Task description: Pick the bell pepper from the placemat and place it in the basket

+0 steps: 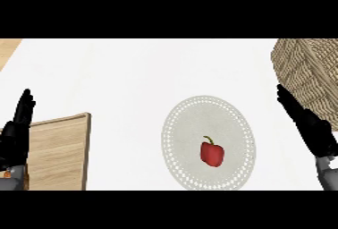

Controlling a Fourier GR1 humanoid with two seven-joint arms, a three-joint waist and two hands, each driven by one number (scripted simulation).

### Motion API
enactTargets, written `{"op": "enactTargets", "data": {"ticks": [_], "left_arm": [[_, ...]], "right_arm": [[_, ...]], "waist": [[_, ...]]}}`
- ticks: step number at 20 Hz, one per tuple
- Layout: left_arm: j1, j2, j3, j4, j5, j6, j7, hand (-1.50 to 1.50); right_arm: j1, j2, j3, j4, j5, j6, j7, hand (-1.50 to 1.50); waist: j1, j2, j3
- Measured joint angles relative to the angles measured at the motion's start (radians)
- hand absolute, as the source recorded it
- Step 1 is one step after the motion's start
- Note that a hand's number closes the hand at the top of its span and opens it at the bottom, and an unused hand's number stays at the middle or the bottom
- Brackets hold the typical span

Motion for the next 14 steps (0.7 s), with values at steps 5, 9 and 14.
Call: {"op": "enactTargets", "data": {"ticks": [5, 9, 14], "left_arm": [[-0.009, -0.069, -0.009, -0.046, 0.058, -0.021, 0.014, 0.00], [-0.021, -0.151, -0.050, -0.101, 0.115, -0.051, 0.030, 0.00], [-0.033, -0.203, -0.093, -0.153, 0.140, -0.063, 0.058, 0.00]], "right_arm": [[0.048, 0.116, -0.027, -0.160, 0.046, -0.215, -0.015, 1.50], [0.074, 0.225, 0.067, -0.285, 0.185, -0.376, -0.089, -1.50], [0.110, 0.411, 0.207, -0.268, 0.450, -0.664, -0.062, -1.50]], "waist": [[-0.052, -0.034, 0.013], [-0.062, -0.048, 0.015], [-0.041, -0.040, 0.015]]}}
